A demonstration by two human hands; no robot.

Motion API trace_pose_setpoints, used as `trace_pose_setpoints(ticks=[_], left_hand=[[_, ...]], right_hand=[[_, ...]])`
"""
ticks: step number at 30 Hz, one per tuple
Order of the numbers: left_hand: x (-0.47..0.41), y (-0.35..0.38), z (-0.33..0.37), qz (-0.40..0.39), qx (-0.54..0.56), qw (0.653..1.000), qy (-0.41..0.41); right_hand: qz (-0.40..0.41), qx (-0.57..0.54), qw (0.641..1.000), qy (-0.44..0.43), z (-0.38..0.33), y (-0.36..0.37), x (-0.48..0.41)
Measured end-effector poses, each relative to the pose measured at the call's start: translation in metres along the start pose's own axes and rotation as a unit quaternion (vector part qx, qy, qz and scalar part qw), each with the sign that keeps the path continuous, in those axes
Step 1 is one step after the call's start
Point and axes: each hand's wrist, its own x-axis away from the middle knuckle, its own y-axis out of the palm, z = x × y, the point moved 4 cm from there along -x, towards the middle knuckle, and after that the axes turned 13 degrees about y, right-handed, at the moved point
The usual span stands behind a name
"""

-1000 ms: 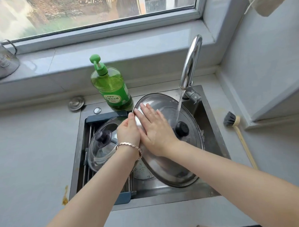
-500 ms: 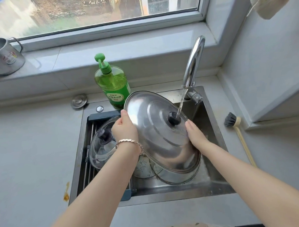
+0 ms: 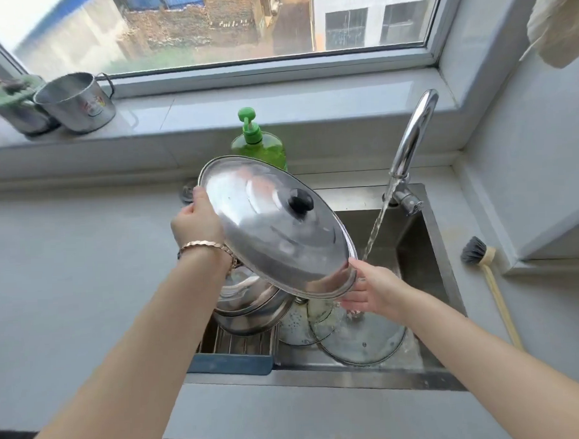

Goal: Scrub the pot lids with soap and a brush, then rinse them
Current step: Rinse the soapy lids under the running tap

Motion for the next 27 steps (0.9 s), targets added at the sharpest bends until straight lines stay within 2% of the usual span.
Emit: trace_pose_setpoints(ticks=[2, 4, 7, 12, 14, 19, 21, 24, 27], left_hand=[[-0.018, -0.017, -0.024, 0.02, 0.027, 0.996, -0.077], [-0.031, -0.032, -0.057, 0.041, 0.109, 0.98, -0.164], [-0.038, -0.045, -0.106, -0.016, 0.144, 0.961, -0.235], [-0.045, -0.056, -0.195, -0.061, 0.098, 0.938, -0.326], [-0.056, -0.053, -0.234, -0.092, 0.065, 0.938, -0.328], [-0.03, -0.051, -0.202, -0.228, -0.097, 0.925, -0.289], [-0.032, -0.049, -0.203, -0.247, -0.157, 0.923, -0.251], [-0.02, -0.047, -0.195, -0.285, -0.167, 0.917, -0.223], [-0.011, -0.046, -0.201, -0.302, -0.164, 0.916, -0.208]], right_hand=[[-0.043, -0.065, 0.997, -0.019, -0.011, 0.018, 0.007], [-0.062, -0.1, 0.991, -0.055, -0.025, 0.034, 0.012], [-0.058, -0.134, 0.983, -0.108, -0.042, 0.056, 0.016], [-0.002, -0.005, 0.983, -0.185, -0.051, 0.089, 0.011], [0.028, 0.04, 0.976, -0.213, -0.051, 0.104, 0.007], [0.076, 0.1, 0.962, -0.244, -0.04, 0.136, -0.01], [0.089, 0.109, 0.957, -0.254, -0.034, 0.138, -0.016], [0.093, 0.102, 0.955, -0.263, -0.024, 0.129, -0.021], [0.104, 0.101, 0.961, -0.234, -0.005, 0.112, -0.028]])
